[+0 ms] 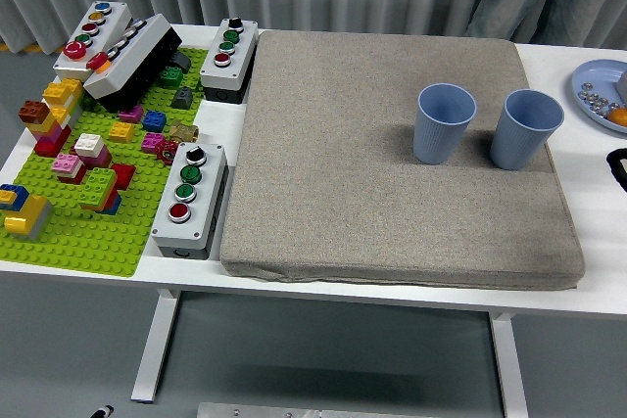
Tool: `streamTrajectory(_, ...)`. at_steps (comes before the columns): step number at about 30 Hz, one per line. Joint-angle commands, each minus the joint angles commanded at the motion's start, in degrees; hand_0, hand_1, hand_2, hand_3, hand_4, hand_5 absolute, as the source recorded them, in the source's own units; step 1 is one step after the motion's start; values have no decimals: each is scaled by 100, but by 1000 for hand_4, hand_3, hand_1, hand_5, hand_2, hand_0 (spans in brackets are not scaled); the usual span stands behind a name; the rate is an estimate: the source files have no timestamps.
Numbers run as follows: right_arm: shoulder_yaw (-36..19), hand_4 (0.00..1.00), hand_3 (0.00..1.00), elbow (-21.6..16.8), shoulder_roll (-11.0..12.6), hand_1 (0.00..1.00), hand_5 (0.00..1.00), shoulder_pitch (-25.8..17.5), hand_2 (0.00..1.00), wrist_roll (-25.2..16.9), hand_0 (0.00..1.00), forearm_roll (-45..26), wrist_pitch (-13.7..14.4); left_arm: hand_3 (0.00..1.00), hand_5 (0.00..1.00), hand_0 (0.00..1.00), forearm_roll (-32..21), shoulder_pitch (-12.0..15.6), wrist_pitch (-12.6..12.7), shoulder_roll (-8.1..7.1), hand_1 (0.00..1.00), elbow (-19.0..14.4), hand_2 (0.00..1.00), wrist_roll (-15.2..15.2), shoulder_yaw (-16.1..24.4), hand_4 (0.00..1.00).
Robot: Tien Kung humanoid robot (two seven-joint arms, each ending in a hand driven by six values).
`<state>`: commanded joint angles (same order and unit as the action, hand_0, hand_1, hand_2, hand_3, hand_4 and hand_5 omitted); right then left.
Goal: Pick cup pour cup place
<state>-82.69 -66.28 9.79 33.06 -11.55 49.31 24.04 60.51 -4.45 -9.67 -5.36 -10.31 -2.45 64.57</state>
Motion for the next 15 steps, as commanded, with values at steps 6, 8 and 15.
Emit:
streamTrajectory(6,-2,781,785,-4,0,770,998,2,772,4,872,44,-3,807,998,837,8,-2,-2,-2,807,0,882,-2,9,637)
streamTrajectory(8,-6,781,785,-16,3,770,998,0,772,-18,872,69,19,807,998,837,9,-1,-2,-2,807,0,882,-3,10,637)
streamTrajectory(15,-3,787,791,-5,-1,769,998,-15,775,-28,873,89,24,807,998,837,15,3,-3,-1,808,0,882,0,14,638)
